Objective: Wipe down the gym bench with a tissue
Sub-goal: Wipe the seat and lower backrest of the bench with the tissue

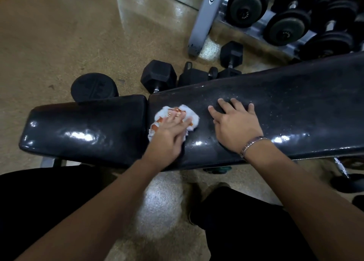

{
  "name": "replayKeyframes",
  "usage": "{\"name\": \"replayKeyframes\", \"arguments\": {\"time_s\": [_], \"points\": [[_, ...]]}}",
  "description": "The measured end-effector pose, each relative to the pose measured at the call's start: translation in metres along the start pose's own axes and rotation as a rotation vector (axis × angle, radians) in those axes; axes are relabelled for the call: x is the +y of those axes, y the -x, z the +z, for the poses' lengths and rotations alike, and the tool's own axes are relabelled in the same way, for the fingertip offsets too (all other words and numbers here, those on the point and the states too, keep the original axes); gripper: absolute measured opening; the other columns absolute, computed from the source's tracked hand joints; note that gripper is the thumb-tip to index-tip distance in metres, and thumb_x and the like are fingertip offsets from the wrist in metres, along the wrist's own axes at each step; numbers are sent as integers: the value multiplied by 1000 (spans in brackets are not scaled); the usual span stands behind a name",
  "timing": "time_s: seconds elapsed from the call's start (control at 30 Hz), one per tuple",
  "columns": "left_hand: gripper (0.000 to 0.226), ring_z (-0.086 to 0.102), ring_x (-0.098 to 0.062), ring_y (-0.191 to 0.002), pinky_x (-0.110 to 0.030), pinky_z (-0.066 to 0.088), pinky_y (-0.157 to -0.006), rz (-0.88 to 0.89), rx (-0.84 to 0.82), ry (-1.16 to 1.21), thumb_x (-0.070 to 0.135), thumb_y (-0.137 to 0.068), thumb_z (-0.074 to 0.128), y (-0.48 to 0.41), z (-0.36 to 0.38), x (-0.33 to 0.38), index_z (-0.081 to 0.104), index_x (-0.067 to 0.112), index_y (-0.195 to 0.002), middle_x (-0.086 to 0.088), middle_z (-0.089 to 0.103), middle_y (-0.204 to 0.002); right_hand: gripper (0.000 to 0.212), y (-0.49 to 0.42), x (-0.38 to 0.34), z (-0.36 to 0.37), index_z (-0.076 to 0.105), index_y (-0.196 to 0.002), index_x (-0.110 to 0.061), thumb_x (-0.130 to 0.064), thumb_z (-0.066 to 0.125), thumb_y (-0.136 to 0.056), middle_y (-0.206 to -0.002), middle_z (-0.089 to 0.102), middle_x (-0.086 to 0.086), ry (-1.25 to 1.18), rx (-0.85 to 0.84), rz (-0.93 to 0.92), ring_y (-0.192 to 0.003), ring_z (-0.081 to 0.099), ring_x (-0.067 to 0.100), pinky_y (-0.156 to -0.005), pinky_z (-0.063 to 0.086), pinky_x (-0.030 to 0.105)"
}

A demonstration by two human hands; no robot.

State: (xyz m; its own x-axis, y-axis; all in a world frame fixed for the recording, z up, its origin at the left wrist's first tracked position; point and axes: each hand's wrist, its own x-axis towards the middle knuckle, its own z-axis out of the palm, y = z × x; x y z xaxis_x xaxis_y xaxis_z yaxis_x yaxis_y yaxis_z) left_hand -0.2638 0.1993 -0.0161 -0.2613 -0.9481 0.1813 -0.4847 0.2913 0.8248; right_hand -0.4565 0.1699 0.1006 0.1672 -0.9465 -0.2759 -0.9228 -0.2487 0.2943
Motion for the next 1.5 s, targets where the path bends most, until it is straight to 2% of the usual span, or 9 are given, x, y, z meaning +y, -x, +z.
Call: {"name": "replayKeyframes", "arguments": {"time_s": [0.13, 0.3, 0.5, 0.63, 0.83, 1.0, 1.2, 1.37, 1.5], "points": [[42, 21, -9, -153, -38, 13, -128, 153, -141, -25, 16, -105, 50, 29, -17, -18, 53, 27, -145, 4, 41, -158, 52, 1, 1, 1, 23, -154, -36, -39, 30, -103, -164, 18, -1, -11, -5, -2, -149, 15, 30, -115, 18, 66], [40, 26, -21, -152, -52, 21, -124, -92, 56, 15, 19, -102, 49, -11, -8, -14, 57, 20, -141, -5, 45, -155, 53, 0, -3, 1, 23, -154, -34, -37, 32, -102, -164, 17, 0, 1, -12, 5, -149, 13, 32, -114, 17, 68], [44, 20, -10, -154, -41, 14, -127, 210, -164, -75, 14, -104, 50, 22, -22, -31, 51, 27, -146, 4, 40, -158, 52, 1, 0, -2, 23, -155, -35, -38, 30, -103, -164, 17, 0, 1, -16, -4, -149, 14, 32, -114, 18, 67], [43, 22, -16, -154, -50, 19, -125, -23, 1, -55, 17, -103, 49, 1, -12, -20, 51, 25, -146, 0, 40, -158, 53, 2, -1, -1, 22, -155, -35, -38, 30, -103, -165, 16, 0, 4, -19, -1, -150, 13, 32, -115, 17, 67], [45, 12, -10, -155, -36, 7, -128, 320, -300, -140, 18, -106, 47, 31, -36, -30, 45, 26, -150, 4, 32, -162, 52, 1, 0, 0, 24, -154, -35, -38, 30, -103, -164, 18, 0, 7, -8, -6, -149, 15, 31, -114, 19, 67], [46, 14, -18, -155, -50, 13, -126, 57, -73, -104, 17, -105, 44, 8, -7, -6, 45, 25, -151, 0, 32, -162, 52, 1, 0, 0, 23, -154, -35, -38, 29, -103, -165, 17, 1, 12, -13, -3, -149, 14, 32, -114, 18, 67], [49, 18, -19, -155, -49, 16, -126, 469, -346, -236, 16, -103, 50, 38, -38, -37, 44, 26, -151, -1, 34, -162, 52, 2, 2, 0, 22, -155, -35, -38, 28, -103, -165, 15, 0, 6, -23, -13, -150, 13, 31, -115, 17, 66], [50, 14, -18, -156, -50, 16, -126, 110, -122, -172, 15, -104, 44, 18, -12, -13, 41, 26, -152, 1, 31, -162, 52, 1, 2, 0, 23, -155, -35, -39, 29, -103, -165, 16, 1, -8, -23, -11, -149, 14, 32, -115, 18, 67], [51, 18, -22, -155, -48, 15, -127, 464, -270, -237, 13, -100, 51, 50, -12, -19, 47, 23, -149, -1, 36, -161, 48, 1, 6, -10, 36, -150, -37, -39, 36, -102, -161, 28, -2, -82, -27, -19, -147, 24, 29, -115, 26, 61]]}}
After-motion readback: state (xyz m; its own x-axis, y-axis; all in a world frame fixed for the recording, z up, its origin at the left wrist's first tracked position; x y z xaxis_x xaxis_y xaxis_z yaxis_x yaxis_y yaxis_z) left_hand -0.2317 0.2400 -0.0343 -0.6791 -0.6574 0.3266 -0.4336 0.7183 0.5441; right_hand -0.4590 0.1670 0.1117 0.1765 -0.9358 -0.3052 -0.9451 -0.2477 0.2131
